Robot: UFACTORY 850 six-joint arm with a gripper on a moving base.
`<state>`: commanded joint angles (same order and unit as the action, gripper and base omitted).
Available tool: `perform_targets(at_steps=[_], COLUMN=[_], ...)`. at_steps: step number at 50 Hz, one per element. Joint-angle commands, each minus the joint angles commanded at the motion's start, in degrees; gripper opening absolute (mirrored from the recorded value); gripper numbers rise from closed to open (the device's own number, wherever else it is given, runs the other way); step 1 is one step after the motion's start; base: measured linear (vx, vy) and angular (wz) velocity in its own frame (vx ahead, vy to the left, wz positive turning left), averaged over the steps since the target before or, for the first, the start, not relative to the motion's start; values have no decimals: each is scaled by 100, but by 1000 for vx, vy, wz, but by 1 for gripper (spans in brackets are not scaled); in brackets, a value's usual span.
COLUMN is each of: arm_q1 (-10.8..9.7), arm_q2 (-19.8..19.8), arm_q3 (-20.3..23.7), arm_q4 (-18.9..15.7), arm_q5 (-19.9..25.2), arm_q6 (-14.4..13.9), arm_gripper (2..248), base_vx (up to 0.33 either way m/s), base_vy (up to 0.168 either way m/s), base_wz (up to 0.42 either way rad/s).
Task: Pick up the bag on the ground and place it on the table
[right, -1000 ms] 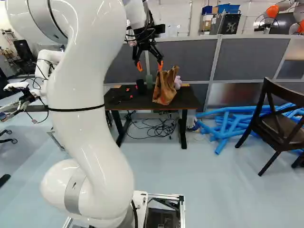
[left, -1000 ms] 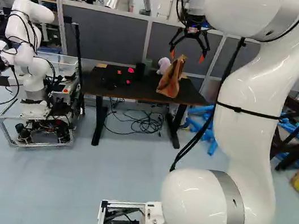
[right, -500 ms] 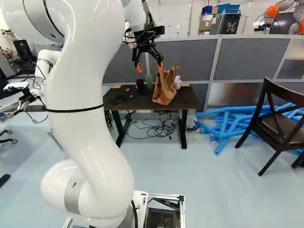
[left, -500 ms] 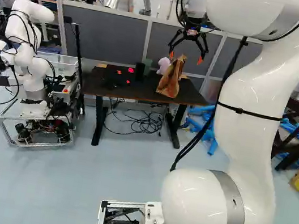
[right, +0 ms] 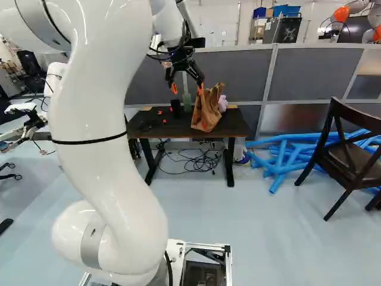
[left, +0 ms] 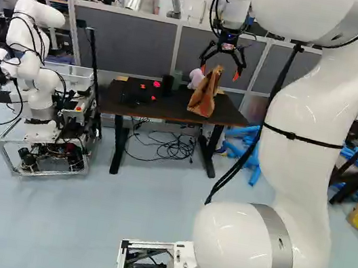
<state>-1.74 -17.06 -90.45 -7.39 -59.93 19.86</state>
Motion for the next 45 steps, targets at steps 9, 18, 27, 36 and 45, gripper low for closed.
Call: perform_targets(at_steps=[9, 18, 27, 36, 45], arm_q1=[6, 13, 22, 30, 40], arm_q2=[120, 256, 410, 578, 765], arm_q3=[310, 661, 1061, 1493, 1976], arm_q4=[27, 57, 92, 129, 171], arm_q5=[399, 850, 1365, 1921, 2543], arm_q6=[-72, -154, -247, -347, -459], arm_gripper=[247, 247, 247, 247, 247], base_vx=[0, 0, 0, 0, 0], base_vy=[0, 0, 0, 0, 0], base_wz=[0, 0, 0, 0, 0])
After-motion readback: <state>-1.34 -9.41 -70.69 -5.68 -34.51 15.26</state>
